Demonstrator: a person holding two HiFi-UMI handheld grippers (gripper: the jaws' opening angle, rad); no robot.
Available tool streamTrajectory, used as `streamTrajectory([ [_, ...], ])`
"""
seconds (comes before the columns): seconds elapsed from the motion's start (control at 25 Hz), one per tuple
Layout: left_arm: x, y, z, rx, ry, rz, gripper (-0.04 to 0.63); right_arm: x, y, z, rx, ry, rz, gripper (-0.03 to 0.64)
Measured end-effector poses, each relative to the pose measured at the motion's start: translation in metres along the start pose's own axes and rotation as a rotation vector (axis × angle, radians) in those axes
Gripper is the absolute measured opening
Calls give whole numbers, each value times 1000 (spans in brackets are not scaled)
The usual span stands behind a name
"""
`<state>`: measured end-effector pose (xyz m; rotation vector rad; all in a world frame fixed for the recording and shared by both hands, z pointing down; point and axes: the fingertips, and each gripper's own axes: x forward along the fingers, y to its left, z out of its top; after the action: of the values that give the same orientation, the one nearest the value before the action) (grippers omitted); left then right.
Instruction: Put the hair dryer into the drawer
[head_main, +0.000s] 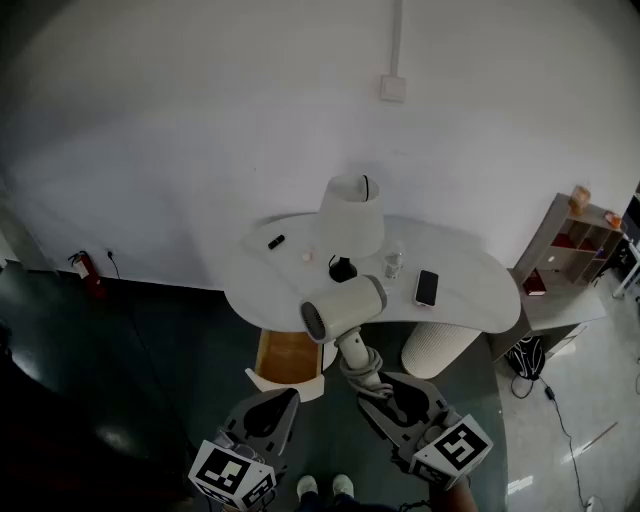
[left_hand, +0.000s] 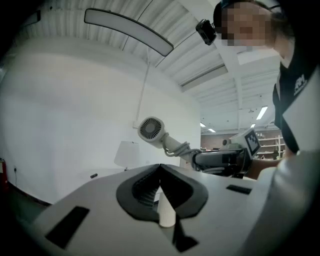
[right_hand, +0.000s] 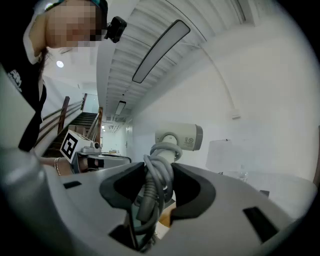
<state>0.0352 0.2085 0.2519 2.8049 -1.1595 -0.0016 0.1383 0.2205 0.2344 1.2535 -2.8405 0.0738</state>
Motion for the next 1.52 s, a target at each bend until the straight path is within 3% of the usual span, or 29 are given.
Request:
streamTrajectory([
  [0.28, -2, 5, -3, 2, 1, 27, 15, -2, -6, -3, -30, 19, -11, 183],
  [1.08, -11, 7, -12, -20, 8, 125, 15, -10, -16, -7, 18, 20, 52, 183],
  [1.52, 1, 0, -15, -20, 2, 197, 15, -12, -42, -3, 67, -37, 89, 183],
])
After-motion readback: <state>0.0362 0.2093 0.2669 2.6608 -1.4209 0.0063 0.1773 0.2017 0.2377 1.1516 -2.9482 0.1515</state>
